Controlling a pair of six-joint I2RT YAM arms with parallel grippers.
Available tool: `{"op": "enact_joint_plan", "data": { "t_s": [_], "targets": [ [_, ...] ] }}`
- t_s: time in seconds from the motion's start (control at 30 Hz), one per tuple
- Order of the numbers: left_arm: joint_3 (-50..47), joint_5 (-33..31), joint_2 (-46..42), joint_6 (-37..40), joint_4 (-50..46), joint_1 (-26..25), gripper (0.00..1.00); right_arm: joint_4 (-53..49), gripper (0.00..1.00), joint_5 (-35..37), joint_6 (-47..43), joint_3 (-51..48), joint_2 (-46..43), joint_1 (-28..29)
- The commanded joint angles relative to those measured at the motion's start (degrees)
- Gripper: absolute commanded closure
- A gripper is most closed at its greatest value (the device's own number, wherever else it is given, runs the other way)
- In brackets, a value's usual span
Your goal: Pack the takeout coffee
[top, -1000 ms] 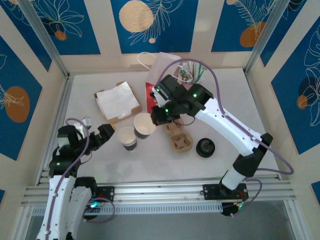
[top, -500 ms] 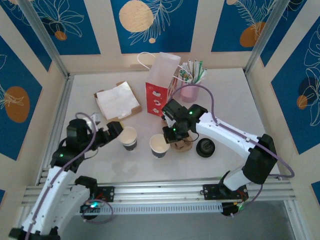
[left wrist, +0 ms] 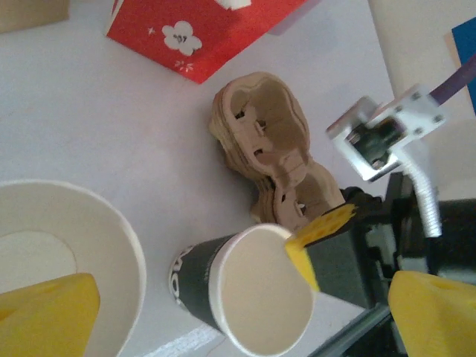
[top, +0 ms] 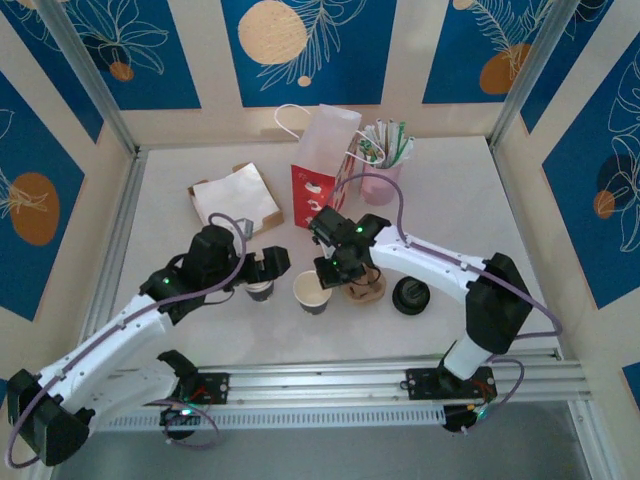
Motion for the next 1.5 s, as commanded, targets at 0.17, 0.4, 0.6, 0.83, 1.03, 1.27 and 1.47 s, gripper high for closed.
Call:
{"op": "enact_joint_plan", "data": {
  "t_s": [0.17,0.4,0.6,0.83,1.03,1.27,1.47],
  "targets": [
    [1.43,-3.89,-0.03,2.11,3.02,-1.23,0.00,-0.46,0.87,0.49,1.44,2.02,1.20,1.30],
    [1.75,-4.51,-0.36,2.63,2.62,-2.06,0.00,-3.07,0.65,2.18,1.38,3.27,-1.47,1.24],
    [7.59,-5.20,0.24,4.68,-1.61,-3.64,0.00,-6.80,0.36,4.68,2.05,3.91,-8.08,0.30],
    [11.30,-7.24,4.45,5.78,-0.56,-8.63,0.00,-9.16,0.00,10.22,4.88,-0.68,-20.97,-4.17],
    [15.97,-9.17,11.81,8.49,-0.09,-14.34,0.00,-10.11,0.01,11.77,7.14,-5.85,-31.38,-13.06],
    [22.56,-12.14,21.20,12.76,-2.48,-19.92,0.00,-7.69,0.01,3.59,7.75,-13.98,-36.13,-25.61],
    [23.13,-9.14,26.29,13.05,2.16,-22.68,0.00,-7.28,0.01,0.05,6.17,-17.09,-31.82,-30.64]
  ]
}}
